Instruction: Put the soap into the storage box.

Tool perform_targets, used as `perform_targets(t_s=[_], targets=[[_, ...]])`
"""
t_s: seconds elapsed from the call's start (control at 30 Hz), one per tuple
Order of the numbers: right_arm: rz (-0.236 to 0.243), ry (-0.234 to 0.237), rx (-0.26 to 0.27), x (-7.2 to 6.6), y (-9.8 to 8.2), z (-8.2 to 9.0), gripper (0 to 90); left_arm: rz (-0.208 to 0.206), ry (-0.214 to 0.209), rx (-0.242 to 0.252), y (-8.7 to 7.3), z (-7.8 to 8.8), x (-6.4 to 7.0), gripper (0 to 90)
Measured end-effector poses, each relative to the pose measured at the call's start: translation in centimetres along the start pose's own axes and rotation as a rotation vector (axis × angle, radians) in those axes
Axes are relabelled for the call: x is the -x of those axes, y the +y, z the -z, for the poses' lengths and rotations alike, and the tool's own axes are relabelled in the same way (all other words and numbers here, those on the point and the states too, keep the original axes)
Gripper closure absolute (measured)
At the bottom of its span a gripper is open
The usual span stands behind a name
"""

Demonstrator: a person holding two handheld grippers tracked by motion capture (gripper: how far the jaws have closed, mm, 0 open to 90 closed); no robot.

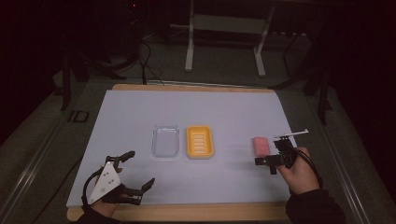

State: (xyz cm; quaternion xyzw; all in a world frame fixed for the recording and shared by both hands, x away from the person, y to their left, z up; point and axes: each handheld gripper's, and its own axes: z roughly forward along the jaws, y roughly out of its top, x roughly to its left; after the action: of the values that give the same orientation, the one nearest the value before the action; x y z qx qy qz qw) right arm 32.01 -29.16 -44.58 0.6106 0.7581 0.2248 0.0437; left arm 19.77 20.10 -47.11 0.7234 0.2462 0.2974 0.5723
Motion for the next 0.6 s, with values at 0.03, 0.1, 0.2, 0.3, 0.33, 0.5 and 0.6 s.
perform_targets(t_s=[0.03, 0.1, 0.2, 0.3, 0.33, 0.5, 0.6], targets=[[-0.016, -0.006, -0.019, 0.0, 0.0, -0.1, 15.6, 0.001, 0.0, -0.001, 0.0, 0.0, 0.0, 0.6], [-0.054, -0.033, -0.082, -0.1, 0.1, -0.3, 17.5, 0.0, 0.0, -0.002, 0.0, 0.0, 0.0, 0.6], [-0.082, -0.038, -0.121, -0.2, 0.3, -0.4, 19.7, 0.0, -0.001, -0.003, 0.0, 0.0, 0.0, 0.6], [-0.118, -0.042, -0.167, -0.3, 0.5, -0.5, 19.6, 0.001, -0.001, -0.004, 0.0, 0.0, 0.0, 0.6], [-0.126, -0.05, -0.188, -0.3, 0.5, -0.6, 19.7, 0.001, -0.001, -0.004, 0.0, 0.0, 0.0, 0.6], [-0.152, -0.089, -0.283, -0.4, 0.4, -1.1, 20.7, 0.002, -0.002, -0.003, 0.0, 0.0, 0.0, 0.6], [-0.16, -0.106, -0.32, -0.4, 0.5, -1.4, 22.8, 0.002, -0.002, -0.003, 0.0, 0.0, 0.0, 0.6]])
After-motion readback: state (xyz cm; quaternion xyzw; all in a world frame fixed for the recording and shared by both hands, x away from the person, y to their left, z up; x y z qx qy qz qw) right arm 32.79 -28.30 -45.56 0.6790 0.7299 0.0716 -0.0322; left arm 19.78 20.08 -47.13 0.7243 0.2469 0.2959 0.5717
